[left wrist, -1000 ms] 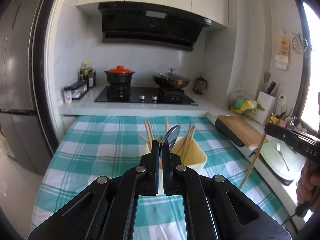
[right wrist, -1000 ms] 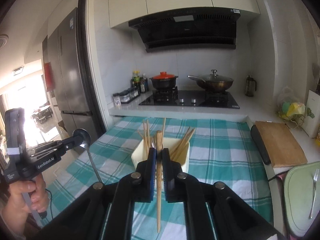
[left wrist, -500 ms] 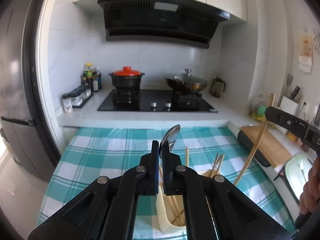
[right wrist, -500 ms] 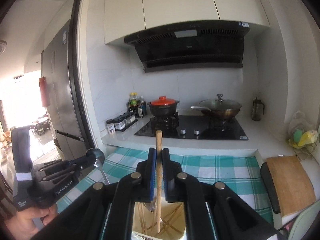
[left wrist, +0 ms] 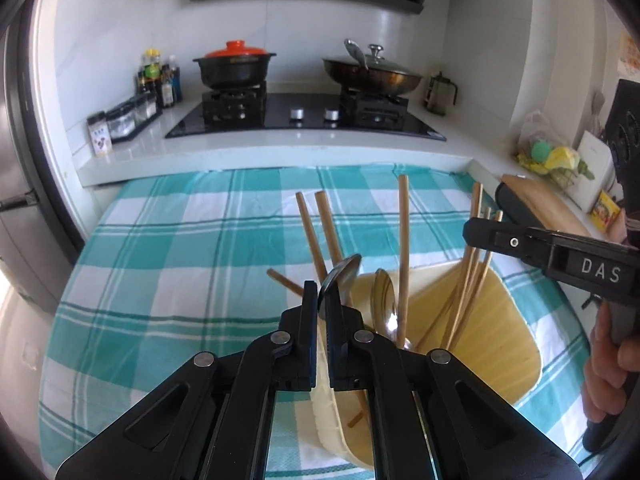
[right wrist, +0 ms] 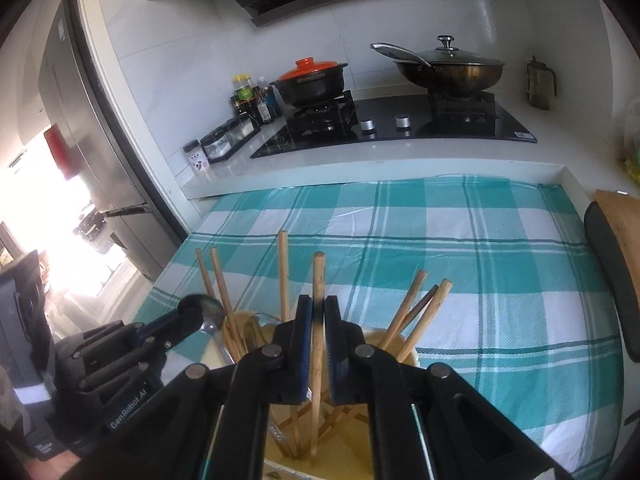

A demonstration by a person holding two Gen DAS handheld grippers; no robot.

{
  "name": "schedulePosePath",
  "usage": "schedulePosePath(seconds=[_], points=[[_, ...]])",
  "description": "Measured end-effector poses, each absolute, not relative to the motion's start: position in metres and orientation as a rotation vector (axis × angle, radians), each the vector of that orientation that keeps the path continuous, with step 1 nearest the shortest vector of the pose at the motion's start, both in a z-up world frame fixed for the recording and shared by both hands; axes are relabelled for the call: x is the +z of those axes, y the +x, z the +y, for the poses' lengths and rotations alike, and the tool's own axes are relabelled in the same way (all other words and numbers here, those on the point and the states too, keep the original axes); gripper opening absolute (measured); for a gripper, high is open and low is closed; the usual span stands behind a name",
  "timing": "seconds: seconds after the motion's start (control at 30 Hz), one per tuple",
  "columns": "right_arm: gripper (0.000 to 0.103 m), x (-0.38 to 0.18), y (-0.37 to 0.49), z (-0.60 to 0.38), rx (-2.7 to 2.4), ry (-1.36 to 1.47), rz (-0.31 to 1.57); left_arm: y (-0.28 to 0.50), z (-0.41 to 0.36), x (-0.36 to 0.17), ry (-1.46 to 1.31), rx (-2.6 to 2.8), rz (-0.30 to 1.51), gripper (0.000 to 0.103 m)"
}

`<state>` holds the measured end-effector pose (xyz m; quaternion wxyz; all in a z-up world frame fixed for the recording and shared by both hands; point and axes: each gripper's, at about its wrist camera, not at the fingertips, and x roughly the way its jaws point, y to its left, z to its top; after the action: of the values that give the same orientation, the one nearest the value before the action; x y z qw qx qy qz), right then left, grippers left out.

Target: Organize utensils

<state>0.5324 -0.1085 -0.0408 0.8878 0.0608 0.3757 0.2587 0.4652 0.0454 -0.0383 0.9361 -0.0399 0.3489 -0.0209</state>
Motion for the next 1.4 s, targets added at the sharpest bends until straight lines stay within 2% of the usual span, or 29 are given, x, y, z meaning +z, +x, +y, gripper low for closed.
schedulePosePath(seconds=[0.07,0.1,0.13,0.17,0.2,0.27,0.33,0.43,0.67,0.83,0.97,1.23,1.4], points=[[0.011,-0.047,0.538,-0.107,0.542,0.134,0.814,0.465,0.047,-0.039,-0.101,-0.053,0.714,0.014],[0.015,-0.048,0.54,-0.106,0.538,0.125,0.82,0.463,0.047,-0.037,-0.105,-0.051,0.708,0.027],[0.026,-0.049,0.54,-0.107,0.535,0.12,0.822,0.458,0.047,-0.036,-0.106,-0.048,0.697,0.042],[0.036,-0.049,0.54,-0.108,0.533,0.123,0.82,0.455,0.048,-0.034,-0.104,-0.042,0.685,0.049],[0.041,-0.048,0.538,-0.11,0.533,0.132,0.814,0.449,0.048,-0.031,-0.1,-0.038,0.672,0.058],[0.057,-0.043,0.533,-0.117,0.522,0.147,0.794,0.432,0.05,-0.024,-0.091,-0.038,0.646,0.067],[0.059,-0.037,0.523,-0.126,0.508,0.147,0.774,0.415,0.05,-0.016,-0.075,-0.025,0.623,0.083],[0.061,-0.022,0.5,-0.14,0.494,0.131,0.734,0.379,0.042,-0.004,-0.02,0.031,0.558,0.1],[0.082,0.009,0.408,-0.172,0.451,0.066,0.601,0.295,0.03,0.003,-0.017,0.081,0.492,0.102],[0.089,0.003,0.33,-0.178,0.424,0.014,0.555,0.25,0.021,-0.002,-0.039,0.027,0.578,0.102],[0.102,-0.011,0.279,-0.175,0.389,-0.003,0.546,0.224,0.017,-0.008,-0.037,0.068,0.601,0.102],[0.103,-0.02,0.215,-0.169,0.315,-0.073,0.494,0.195,0.011,-0.014,-0.018,0.147,0.612,0.102],[0.103,-0.023,0.198,-0.166,0.32,-0.081,0.527,0.186,0.01,-0.015,-0.037,0.133,0.628,0.103]])
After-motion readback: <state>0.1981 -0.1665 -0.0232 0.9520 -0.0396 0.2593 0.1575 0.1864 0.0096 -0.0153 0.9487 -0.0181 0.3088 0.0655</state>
